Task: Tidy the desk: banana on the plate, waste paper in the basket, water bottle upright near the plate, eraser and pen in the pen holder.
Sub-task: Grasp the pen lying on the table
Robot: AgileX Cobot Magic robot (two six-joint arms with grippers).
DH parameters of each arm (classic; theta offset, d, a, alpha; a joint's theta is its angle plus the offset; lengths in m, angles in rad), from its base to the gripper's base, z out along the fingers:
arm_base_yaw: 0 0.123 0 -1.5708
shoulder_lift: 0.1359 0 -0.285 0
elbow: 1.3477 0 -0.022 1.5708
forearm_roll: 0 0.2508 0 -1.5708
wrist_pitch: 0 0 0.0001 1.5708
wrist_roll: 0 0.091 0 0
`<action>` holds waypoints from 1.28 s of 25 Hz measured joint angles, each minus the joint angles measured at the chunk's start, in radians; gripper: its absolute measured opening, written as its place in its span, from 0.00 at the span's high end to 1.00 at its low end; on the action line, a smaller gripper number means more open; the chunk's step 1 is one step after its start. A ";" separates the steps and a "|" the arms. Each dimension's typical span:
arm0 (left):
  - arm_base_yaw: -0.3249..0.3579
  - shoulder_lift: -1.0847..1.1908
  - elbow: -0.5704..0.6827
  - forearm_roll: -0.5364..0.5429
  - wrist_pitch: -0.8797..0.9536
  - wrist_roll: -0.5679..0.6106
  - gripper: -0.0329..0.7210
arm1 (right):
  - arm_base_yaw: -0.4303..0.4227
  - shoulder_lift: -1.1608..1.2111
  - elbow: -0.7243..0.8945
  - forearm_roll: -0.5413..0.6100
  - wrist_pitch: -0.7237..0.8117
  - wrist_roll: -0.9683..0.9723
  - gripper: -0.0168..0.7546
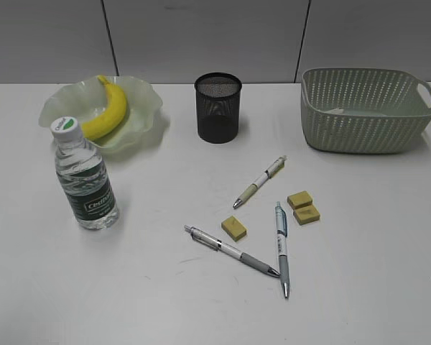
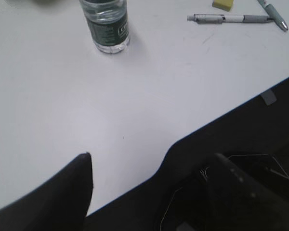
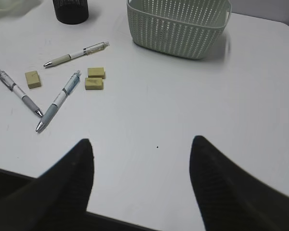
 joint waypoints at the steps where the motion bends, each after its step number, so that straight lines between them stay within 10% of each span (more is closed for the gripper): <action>1: 0.000 -0.018 0.000 0.003 0.021 0.000 0.22 | 0.000 0.000 0.000 0.000 0.000 0.000 0.33; 32: 0.000 -0.444 0.042 0.039 0.033 -0.005 0.37 | 0.000 0.253 -0.062 0.104 -0.073 -0.075 0.38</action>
